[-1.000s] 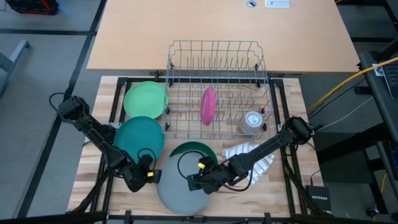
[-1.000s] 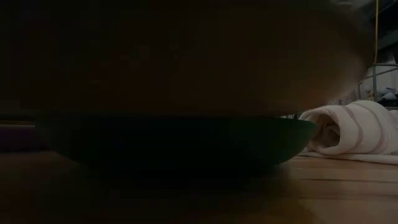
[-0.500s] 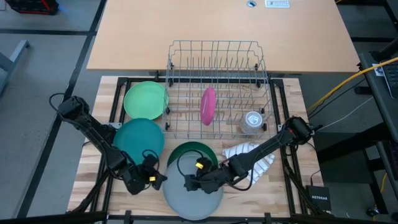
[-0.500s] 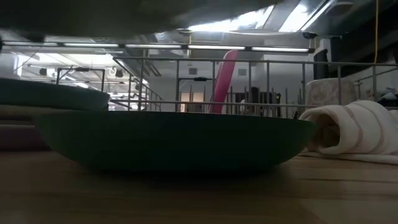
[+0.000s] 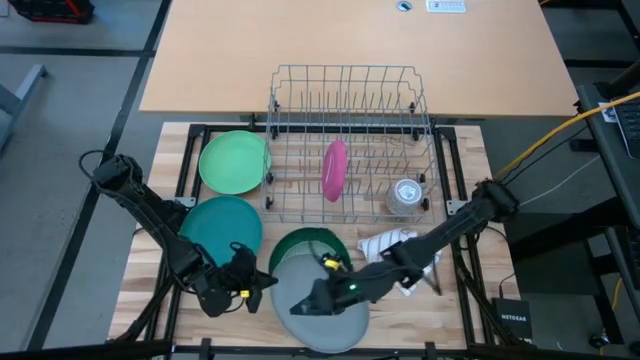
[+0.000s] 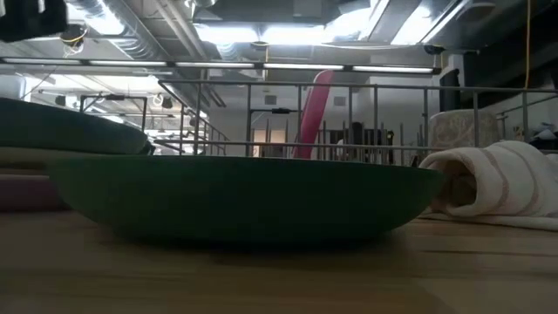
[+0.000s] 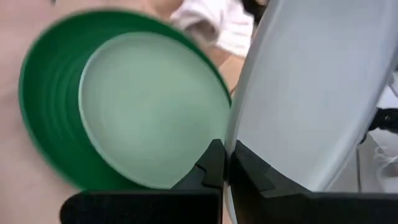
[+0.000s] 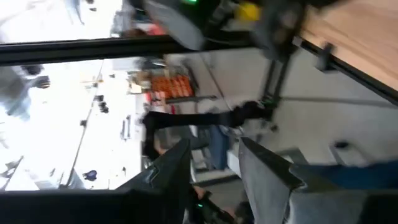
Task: Sort dishes
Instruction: Put the gray plate in the dish rack
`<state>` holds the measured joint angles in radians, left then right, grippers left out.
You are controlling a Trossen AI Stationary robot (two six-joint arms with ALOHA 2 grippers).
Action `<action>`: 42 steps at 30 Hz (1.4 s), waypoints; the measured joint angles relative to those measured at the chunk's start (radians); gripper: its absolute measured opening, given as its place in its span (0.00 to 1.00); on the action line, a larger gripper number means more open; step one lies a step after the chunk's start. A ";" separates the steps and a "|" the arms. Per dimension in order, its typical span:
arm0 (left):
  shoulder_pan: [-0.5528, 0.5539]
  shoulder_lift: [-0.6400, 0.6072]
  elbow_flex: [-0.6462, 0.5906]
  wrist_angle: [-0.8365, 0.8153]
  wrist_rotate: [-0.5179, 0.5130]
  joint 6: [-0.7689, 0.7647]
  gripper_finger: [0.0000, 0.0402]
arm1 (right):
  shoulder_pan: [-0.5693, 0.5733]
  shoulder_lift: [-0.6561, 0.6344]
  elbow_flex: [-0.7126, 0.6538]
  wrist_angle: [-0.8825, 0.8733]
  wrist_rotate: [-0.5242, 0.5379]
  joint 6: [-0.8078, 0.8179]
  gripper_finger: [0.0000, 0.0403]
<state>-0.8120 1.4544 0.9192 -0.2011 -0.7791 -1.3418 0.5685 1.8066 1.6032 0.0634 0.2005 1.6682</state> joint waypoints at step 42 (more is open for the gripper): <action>0.402 -0.204 0.016 1.114 -0.574 2.068 0.00 | -0.404 -0.479 0.000 0.167 0.364 -0.483 0.35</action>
<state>-0.4101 1.2499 0.9352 0.9131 -1.3534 0.7262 0.1650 1.3278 1.6035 0.2299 0.5642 1.1851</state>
